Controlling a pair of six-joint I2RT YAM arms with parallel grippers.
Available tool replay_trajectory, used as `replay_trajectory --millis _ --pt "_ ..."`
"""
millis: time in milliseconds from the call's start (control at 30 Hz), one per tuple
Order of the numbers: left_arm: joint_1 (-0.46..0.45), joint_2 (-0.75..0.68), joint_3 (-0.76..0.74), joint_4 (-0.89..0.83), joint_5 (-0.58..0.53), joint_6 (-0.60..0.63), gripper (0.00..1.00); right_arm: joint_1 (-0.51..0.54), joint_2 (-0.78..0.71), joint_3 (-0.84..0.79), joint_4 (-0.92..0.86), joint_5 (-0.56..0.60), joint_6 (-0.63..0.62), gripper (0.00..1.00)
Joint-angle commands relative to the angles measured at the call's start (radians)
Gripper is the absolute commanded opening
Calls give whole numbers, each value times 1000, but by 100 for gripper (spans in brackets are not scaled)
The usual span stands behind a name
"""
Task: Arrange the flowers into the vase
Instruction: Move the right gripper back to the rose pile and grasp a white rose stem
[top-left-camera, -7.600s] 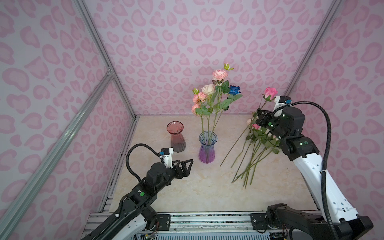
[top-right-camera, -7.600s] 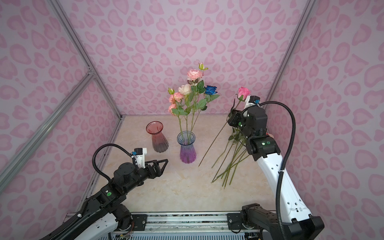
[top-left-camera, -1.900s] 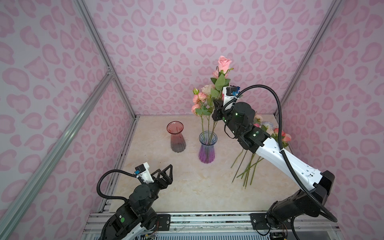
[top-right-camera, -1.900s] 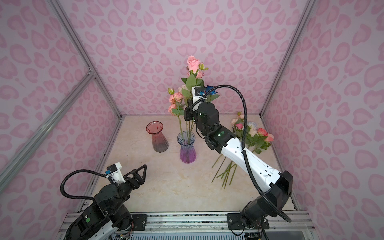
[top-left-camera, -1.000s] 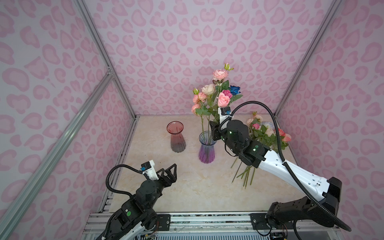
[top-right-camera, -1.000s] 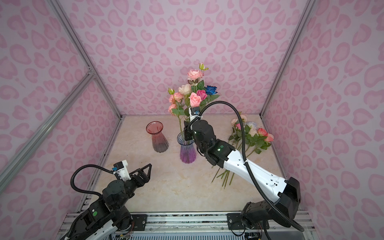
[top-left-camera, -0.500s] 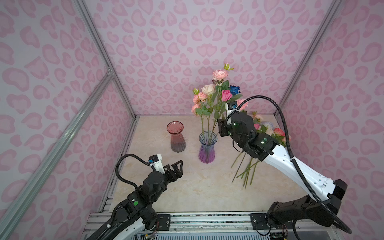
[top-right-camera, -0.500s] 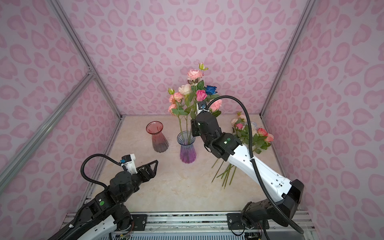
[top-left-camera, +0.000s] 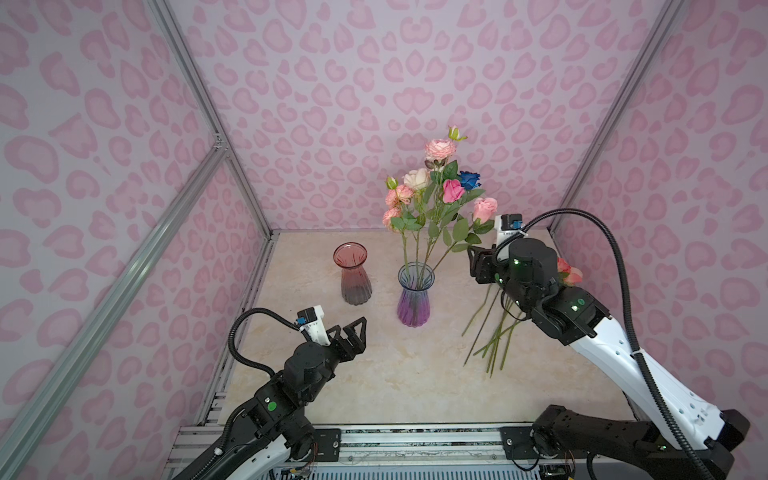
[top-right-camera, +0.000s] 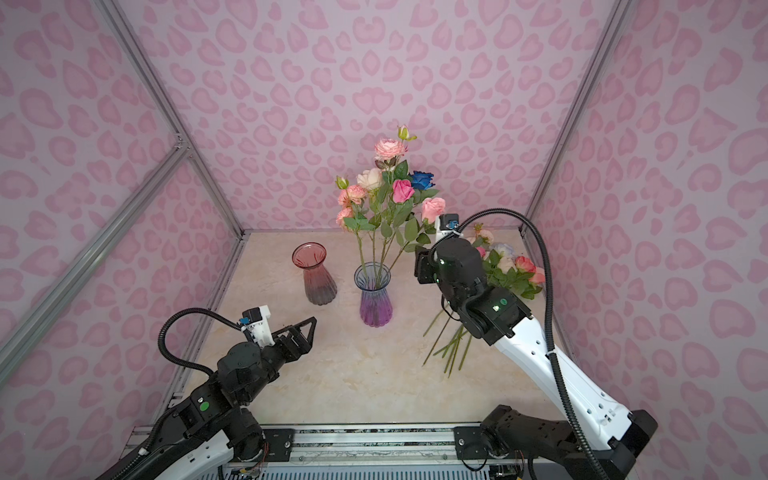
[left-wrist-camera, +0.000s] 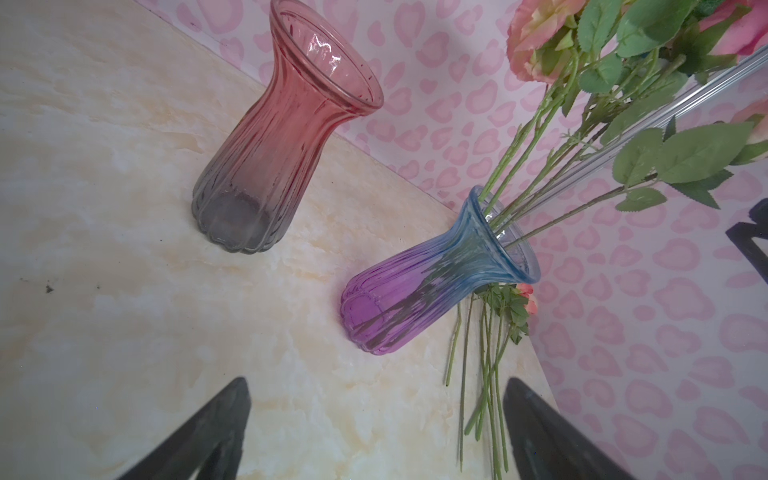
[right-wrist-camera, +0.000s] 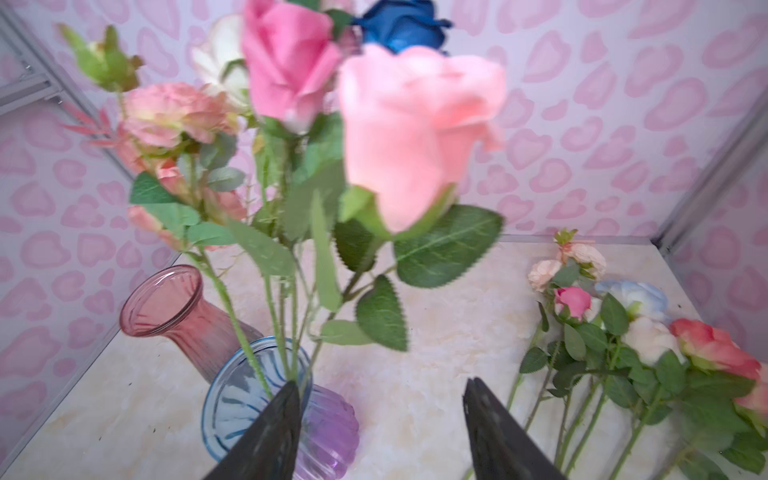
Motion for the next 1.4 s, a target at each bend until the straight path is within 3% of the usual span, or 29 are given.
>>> replay_trajectory --millis 0,167,233,367,500,567,633,767,933,1133,1367 --pt "3 37 -19 85 40 24 96 -96 -73 -97 -9 -104 78 59" --pt "1 123 -38 179 121 30 96 -301 -151 -279 16 -159 163 51" --pt "1 170 -33 210 164 34 96 -396 -118 -334 28 -191 193 41" --pt "1 262 -20 256 245 39 97 -528 23 -398 71 -260 250 24" --pt "1 336 -6 289 322 51 99 -593 266 -366 101 -301 232 22" --pt "1 353 13 270 327 67 99 -601 414 -300 81 -372 164 28" --pt "1 351 29 246 327 85 98 -599 534 -236 51 -380 150 27" --pt "1 317 55 193 307 122 98 -605 654 -173 61 -344 148 27" --pt "1 272 53 167 280 137 97 -610 759 -111 51 -388 126 25" --pt "2 265 55 158 269 136 96 -610 765 -95 36 -369 112 7" --pt "2 298 81 160 277 143 96 -585 573 -135 24 -304 125 2"
